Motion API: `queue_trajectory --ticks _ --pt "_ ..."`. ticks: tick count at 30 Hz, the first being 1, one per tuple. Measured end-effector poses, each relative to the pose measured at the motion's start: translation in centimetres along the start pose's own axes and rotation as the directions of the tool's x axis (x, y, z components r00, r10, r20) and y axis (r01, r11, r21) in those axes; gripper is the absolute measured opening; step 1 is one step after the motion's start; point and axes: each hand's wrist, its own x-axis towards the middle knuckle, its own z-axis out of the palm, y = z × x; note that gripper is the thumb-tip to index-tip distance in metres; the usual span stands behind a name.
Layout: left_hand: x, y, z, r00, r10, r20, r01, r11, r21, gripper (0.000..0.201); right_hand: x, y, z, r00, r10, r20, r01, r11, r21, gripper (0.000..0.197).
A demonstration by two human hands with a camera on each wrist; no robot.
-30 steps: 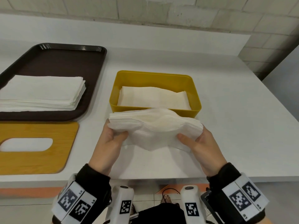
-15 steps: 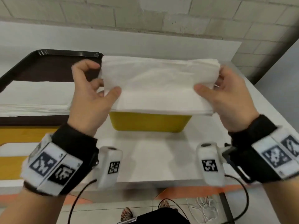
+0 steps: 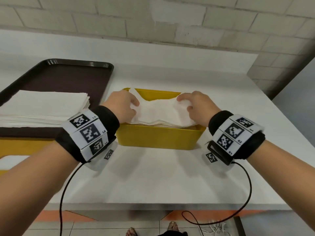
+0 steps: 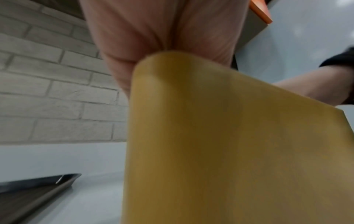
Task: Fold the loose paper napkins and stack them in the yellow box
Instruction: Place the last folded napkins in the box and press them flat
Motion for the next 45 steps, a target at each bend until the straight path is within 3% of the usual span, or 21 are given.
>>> queue_trajectory --ticks 7,14,19,22,25,28,31,35,40,45 --pt "0.7 0.3 0.5 0.984 0.032 0.177 -0.065 0.98 0.186 0.042 0.3 -0.7 0.2 0.988 -0.021 0.151 0.044 0.988 -0.15 0.052" --pt "0.8 0.8 0.9 0.969 -0.01 0.247 -0.065 0.954 0.293 0.04 0.7 -1.2 0.7 0.962 -0.001 0.274 0.094 0.941 -0.326 0.037" --pt "0.8 1.4 0.8 0.977 -0.029 0.213 -0.071 0.892 0.447 0.032 1.2 -1.8 1.0 0.95 0.014 0.312 0.119 0.907 -0.403 0.031" --pt "0.6 1.4 0.7 0.979 0.101 0.18 -0.187 0.797 0.574 0.028 1.0 -1.9 0.6 0.946 0.021 0.323 0.115 0.911 -0.396 0.034" --pt "1.2 1.2 0.7 0.927 0.237 0.291 -0.356 0.799 0.484 0.039 0.5 -2.0 0.5 0.959 0.034 0.283 0.1 0.889 -0.447 0.037" --pt "1.5 1.4 0.7 0.885 0.228 0.406 -0.362 0.884 0.294 0.047 0.4 -2.1 0.4 0.979 -0.138 0.15 0.199 0.807 -0.556 0.039" --pt "1.8 1.5 1.1 0.851 0.205 0.483 -0.368 0.889 0.271 0.05 1.2 -2.1 0.4 0.912 -0.268 0.311 0.39 0.801 -0.455 0.04" --pt "2.3 1.7 1.4 0.789 0.137 0.599 -0.427 0.823 0.375 0.05 2.3 -1.9 0.7 0.809 -0.134 0.573 0.436 0.79 -0.431 0.048" --pt "2.5 2.2 1.4 0.753 0.048 0.656 -0.447 0.77 0.456 0.057 2.6 -1.9 0.8 0.738 -0.054 0.672 0.521 0.68 -0.517 0.055" --pt "2.1 2.6 0.6 0.755 0.027 0.655 -0.492 0.683 0.539 0.066 2.4 -2.0 0.0 0.721 0.027 0.692 0.525 0.631 -0.571 0.063"
